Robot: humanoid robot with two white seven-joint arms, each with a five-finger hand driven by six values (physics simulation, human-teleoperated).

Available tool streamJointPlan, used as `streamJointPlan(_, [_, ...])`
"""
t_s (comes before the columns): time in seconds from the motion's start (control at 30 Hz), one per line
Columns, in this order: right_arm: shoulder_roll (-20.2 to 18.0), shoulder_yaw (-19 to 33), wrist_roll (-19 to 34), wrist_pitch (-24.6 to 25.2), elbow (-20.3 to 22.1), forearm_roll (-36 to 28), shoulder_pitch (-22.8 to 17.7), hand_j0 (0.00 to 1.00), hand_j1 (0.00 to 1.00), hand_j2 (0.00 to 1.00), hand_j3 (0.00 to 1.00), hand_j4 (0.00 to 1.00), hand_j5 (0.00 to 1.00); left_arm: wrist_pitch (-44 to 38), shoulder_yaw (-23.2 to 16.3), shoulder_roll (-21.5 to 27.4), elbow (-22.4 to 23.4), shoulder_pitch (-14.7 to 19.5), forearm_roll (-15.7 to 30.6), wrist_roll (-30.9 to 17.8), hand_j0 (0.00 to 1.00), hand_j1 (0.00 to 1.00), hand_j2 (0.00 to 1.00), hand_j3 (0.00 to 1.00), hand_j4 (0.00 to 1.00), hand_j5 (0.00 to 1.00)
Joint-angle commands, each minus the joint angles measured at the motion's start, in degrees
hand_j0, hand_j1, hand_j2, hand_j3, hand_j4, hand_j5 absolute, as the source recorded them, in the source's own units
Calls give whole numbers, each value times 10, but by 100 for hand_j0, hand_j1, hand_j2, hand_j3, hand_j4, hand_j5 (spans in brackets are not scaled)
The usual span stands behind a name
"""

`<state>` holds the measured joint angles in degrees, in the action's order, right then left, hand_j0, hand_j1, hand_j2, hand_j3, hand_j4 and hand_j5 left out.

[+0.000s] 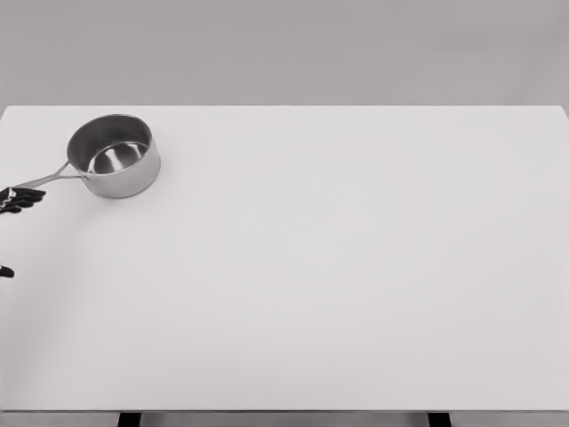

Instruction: Rotate pot handle

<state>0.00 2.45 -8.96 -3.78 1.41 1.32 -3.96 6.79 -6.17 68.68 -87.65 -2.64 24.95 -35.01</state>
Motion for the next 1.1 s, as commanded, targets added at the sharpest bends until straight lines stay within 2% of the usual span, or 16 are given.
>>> streamJointPlan(0.0, [0,0,0,0,0,0,0,100,100,100,100,100,100,0,-1,1,8,1,2,0,100,100,100,100,100,100])
streamJointPlan(0.37, [0,0,0,0,0,0,0,100,100,100,100,100,100,0,-1,0,15,14,1,0,100,100,100,100,100,100])
streamJointPlan(0.73, [0,0,0,0,0,0,0,100,100,100,100,100,100,0,-2,-35,26,27,-24,0,100,100,100,100,100,100])
streamJointPlan(0.8, [0,0,0,0,0,0,0,100,100,100,100,100,100,0,-7,-36,30,35,-31,0,100,100,100,100,100,100])
streamJointPlan(0.97, [0,0,1,0,0,0,0,100,100,100,100,100,100,0,-48,-49,70,92,-37,0,100,100,100,100,100,100])
streamJointPlan(1.07, [0,0,0,0,0,0,0,100,100,100,100,100,100,0,-56,-56,75,106,-42,0,100,100,100,100,100,100])
